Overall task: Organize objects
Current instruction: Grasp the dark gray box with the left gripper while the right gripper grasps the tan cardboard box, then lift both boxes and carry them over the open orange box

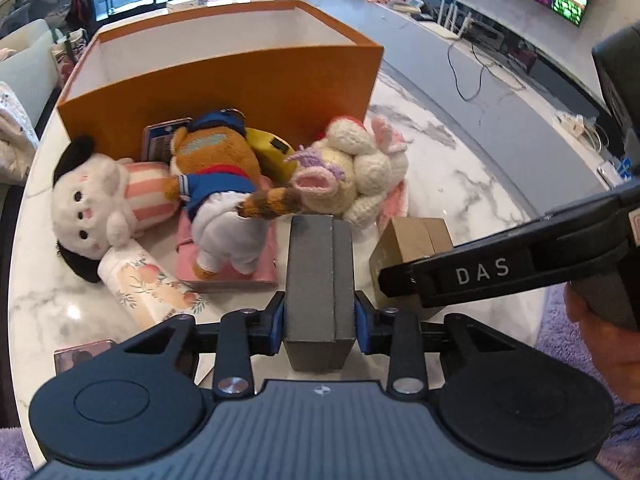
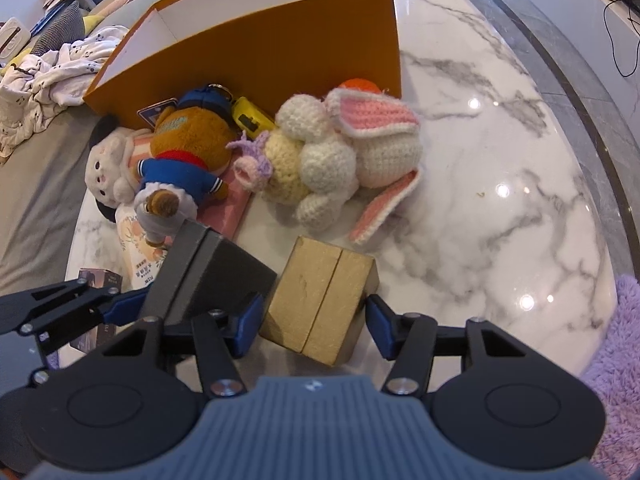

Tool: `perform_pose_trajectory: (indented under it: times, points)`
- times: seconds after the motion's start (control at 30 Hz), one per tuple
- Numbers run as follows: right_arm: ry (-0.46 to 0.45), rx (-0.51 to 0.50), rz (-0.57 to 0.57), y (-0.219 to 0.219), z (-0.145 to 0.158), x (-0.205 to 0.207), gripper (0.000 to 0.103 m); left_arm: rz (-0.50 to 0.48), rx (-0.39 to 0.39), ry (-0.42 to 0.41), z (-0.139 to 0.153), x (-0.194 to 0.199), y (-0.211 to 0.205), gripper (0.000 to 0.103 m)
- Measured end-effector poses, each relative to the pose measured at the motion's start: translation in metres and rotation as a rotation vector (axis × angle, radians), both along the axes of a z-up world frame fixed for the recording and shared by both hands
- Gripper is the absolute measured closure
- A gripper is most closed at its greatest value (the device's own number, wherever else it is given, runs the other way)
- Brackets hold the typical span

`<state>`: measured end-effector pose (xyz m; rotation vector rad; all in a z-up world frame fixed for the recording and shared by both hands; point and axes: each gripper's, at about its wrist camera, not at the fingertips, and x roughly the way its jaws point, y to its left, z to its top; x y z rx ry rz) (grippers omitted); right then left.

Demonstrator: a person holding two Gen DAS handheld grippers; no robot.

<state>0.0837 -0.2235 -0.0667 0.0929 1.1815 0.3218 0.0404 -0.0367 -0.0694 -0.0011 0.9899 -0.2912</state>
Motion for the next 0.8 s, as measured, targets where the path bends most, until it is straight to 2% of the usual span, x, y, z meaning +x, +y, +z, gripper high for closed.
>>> perform_pose_trajectory:
  times: [0.23,0.5,0.6,0.8]
  points:
    - [-0.076,-0.015,0.003,-0.003,0.017,-0.006,0.052,0.037,-0.052,-0.05,0.016,-0.009,0.009,0.065]
    - [-0.205,-0.004,-0.001,-0.008,0.055,-0.013,0.052,0.076,-0.148,-0.156,0.055,-0.02,0.022,0.065]
    - [-0.226,0.037,-0.006,-0.012,0.069,-0.014,0.052,0.11,-0.172,-0.204,0.071,-0.019,0.031,0.065]
    - [-0.281,0.139,0.023,-0.004,0.102,-0.004,0.052,0.199,-0.157,-0.279,0.097,0.0,0.05,0.065]
